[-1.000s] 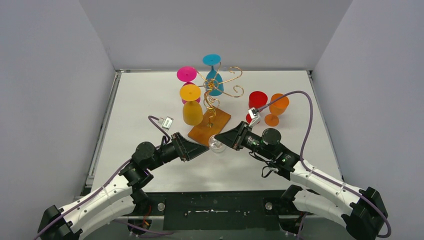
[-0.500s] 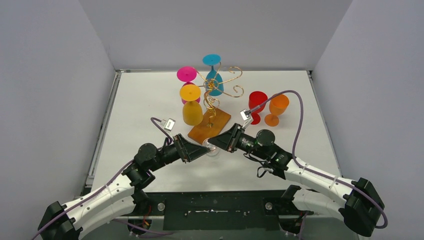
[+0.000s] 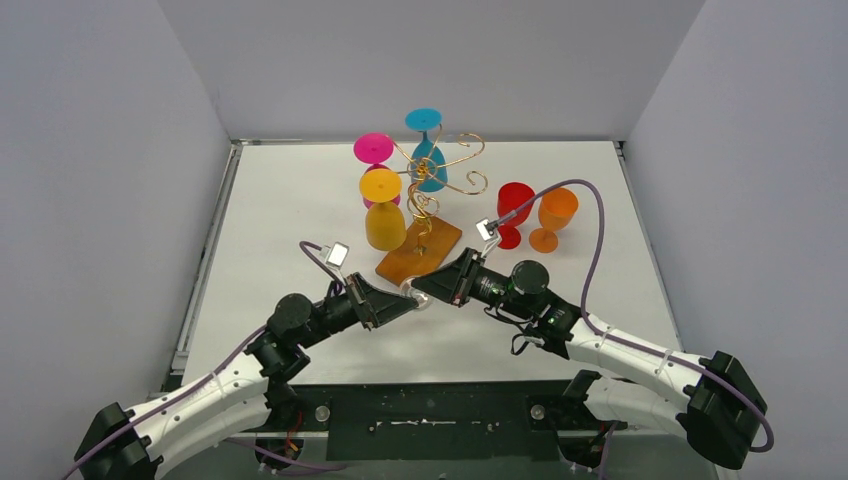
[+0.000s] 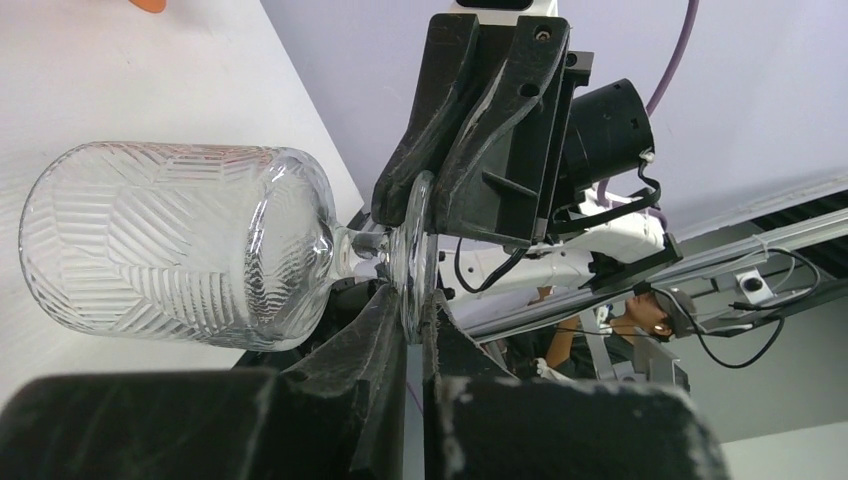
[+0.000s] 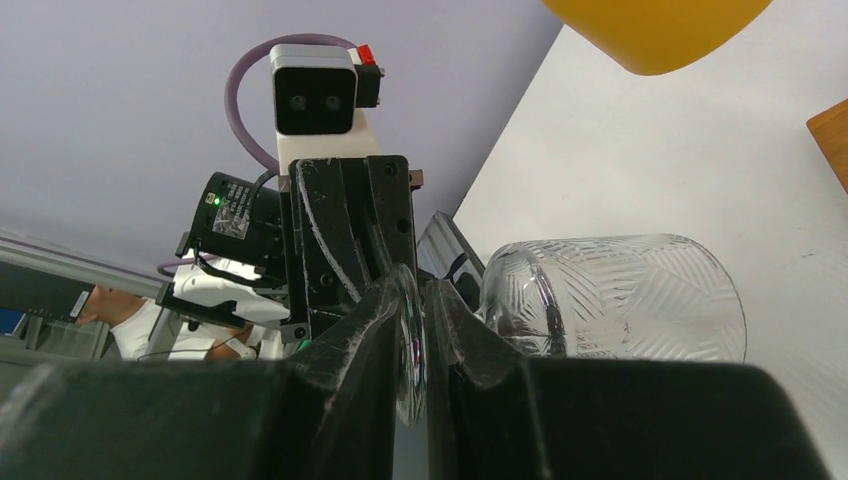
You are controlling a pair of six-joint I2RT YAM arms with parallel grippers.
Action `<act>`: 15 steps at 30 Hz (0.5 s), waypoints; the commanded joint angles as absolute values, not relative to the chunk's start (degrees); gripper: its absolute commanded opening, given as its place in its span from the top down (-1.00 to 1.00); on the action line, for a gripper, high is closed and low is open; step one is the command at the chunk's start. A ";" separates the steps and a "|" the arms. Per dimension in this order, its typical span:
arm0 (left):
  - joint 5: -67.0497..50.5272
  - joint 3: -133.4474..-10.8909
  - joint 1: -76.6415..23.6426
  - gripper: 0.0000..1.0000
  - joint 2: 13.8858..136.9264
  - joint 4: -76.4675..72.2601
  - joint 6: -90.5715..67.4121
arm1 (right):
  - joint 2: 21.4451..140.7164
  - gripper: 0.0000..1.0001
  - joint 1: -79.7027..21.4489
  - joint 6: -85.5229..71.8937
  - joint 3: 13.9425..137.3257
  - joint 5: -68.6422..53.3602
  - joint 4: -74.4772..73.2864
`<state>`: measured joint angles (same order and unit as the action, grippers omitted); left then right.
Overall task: Take the wine glass off the wine glass rack
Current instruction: Place the wine glass at the center of the board.
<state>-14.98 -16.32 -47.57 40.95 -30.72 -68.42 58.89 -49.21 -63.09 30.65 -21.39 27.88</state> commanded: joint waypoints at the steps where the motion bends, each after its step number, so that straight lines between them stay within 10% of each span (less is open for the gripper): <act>1: -13.85 -16.62 -47.87 1.00 39.68 -33.98 -66.24 | 58.47 1.00 -50.27 -62.06 32.87 -22.60 34.24; 15: -17.84 -16.94 -47.88 1.00 38.31 -32.96 -64.18 | 55.85 0.43 -50.36 -51.99 37.95 -30.93 22.15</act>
